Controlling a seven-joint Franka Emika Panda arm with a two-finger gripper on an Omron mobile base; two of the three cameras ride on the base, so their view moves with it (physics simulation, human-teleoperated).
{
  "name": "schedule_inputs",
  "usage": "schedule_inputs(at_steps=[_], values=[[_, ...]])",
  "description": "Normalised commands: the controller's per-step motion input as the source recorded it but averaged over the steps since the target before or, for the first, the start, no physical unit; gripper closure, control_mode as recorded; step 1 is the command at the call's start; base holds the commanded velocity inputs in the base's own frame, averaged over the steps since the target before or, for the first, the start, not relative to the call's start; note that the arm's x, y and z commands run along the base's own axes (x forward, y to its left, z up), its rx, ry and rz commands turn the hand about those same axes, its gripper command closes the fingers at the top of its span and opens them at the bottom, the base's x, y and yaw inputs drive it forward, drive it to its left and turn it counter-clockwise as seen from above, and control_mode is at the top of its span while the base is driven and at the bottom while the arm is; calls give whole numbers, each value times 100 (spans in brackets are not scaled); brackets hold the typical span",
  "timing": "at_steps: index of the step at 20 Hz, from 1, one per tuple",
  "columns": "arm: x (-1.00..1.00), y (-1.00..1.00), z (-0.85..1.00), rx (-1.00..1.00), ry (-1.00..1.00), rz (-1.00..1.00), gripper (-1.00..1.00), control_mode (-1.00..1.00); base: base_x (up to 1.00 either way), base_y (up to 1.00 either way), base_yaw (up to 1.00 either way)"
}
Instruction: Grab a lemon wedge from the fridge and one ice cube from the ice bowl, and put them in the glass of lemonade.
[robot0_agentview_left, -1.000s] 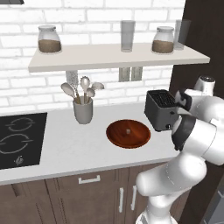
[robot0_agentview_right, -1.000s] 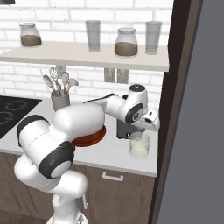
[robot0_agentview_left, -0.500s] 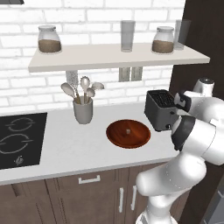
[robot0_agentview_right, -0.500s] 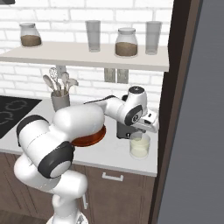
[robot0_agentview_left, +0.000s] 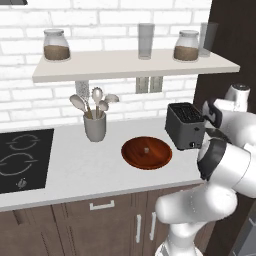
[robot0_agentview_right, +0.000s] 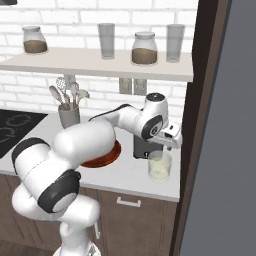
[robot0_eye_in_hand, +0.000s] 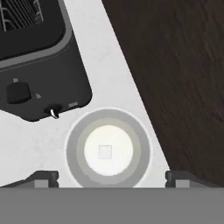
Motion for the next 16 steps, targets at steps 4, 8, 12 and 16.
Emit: schedule_inputs(at_steps=[4,8,12,16], values=[[-40,44,73,-2,0,2,-100,-100,0,0,0],[-2,46,40,-1,-3,0,-100,-100,0,0,0],[-3,26,17,0,-20,0,-100,-100,0,0,0],[-3,20,12,0,-26,0,-100,-100,0,0,0]])
